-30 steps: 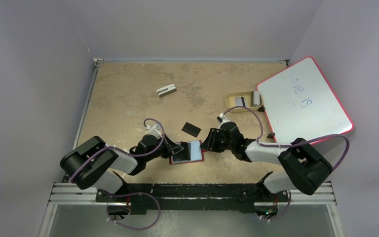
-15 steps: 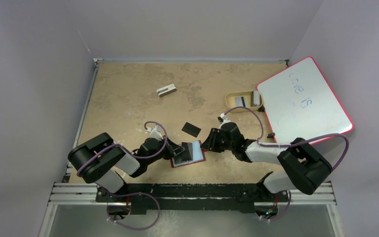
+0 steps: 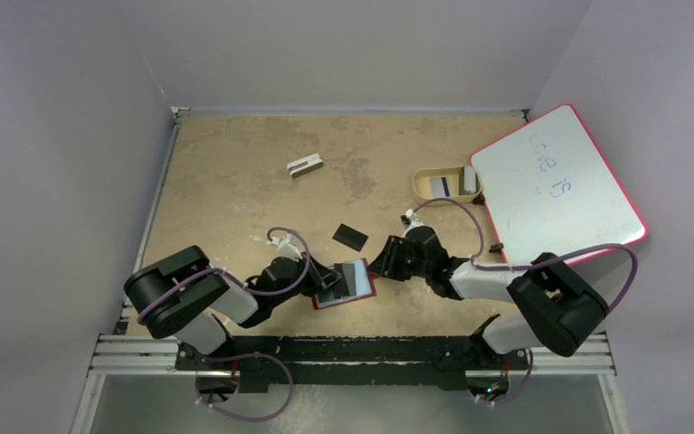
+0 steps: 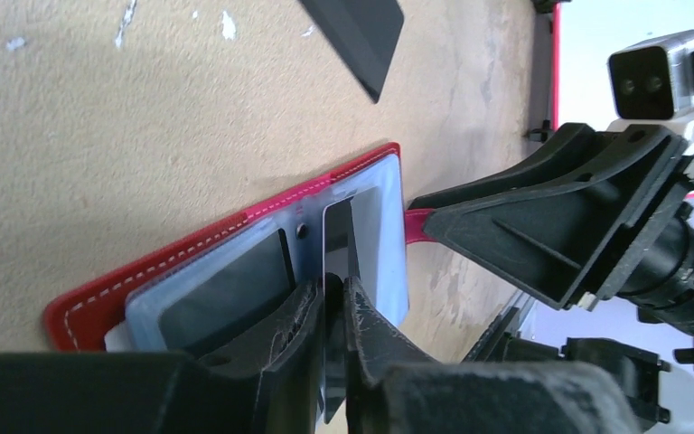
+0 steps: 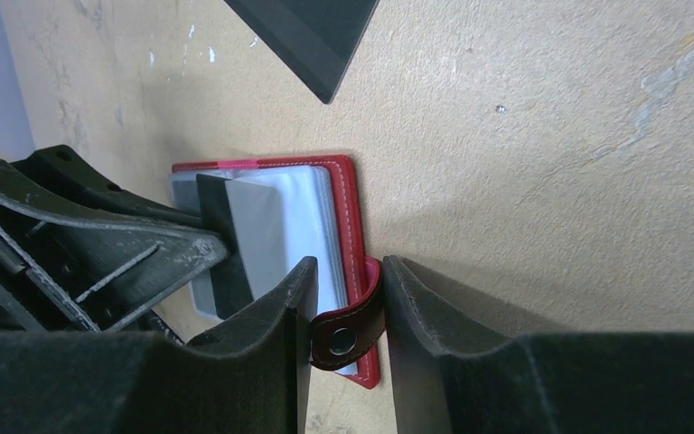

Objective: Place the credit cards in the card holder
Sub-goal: Insert the credit card into the card holder.

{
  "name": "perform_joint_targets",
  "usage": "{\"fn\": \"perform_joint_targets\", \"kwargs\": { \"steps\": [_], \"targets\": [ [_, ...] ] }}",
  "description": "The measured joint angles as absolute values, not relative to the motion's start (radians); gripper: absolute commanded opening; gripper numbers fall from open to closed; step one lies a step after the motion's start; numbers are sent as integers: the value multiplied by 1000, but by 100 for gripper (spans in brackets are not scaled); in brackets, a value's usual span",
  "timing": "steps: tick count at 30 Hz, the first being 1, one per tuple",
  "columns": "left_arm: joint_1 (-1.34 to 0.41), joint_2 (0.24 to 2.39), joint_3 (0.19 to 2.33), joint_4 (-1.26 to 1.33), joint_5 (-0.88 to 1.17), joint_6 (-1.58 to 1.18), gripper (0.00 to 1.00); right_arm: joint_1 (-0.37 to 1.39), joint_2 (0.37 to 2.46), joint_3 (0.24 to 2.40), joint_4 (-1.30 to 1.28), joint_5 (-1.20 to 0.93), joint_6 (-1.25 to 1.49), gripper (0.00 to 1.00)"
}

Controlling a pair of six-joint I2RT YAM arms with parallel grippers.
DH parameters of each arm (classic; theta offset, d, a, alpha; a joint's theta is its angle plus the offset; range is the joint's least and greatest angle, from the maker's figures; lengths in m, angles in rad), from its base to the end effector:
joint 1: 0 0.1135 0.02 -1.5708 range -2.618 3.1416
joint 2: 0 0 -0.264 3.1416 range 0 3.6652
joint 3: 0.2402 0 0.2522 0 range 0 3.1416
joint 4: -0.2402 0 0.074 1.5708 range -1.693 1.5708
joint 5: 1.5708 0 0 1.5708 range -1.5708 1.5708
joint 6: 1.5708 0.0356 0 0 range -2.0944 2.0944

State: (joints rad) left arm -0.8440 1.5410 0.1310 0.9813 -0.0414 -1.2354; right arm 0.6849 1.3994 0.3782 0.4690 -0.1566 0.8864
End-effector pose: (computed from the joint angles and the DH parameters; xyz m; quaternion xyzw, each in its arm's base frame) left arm 0.1408 -0.1561 0.0996 -0.1745 0.8229 -0.4571 0.2887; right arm 0.1878 0.1606 0.1388 0.0496 0.8698 0.3921 0.2953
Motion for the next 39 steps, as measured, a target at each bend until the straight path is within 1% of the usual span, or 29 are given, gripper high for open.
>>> {"fn": "perform_joint_targets", "kwargs": {
  "steps": [5,11,16,24,39],
  "targets": [
    [-863,1515,142,917,-59,-1245,25,689,1396,373,472,-157,896,35],
    [-867,1368,189,682,-110,-1239,31,689,1370,373,433,-149,893,35],
    [-867,1343,232,556,-141,-1237,31,689,1349,374,397,-147,887,36],
    [-876,1365,270,501,-146,-1242,31,689,1345,374,385,-147,879,35],
    [-900,1343,371,272,-173,-1253,33,689,1332,377,355,-144,868,36]
  ]
}}
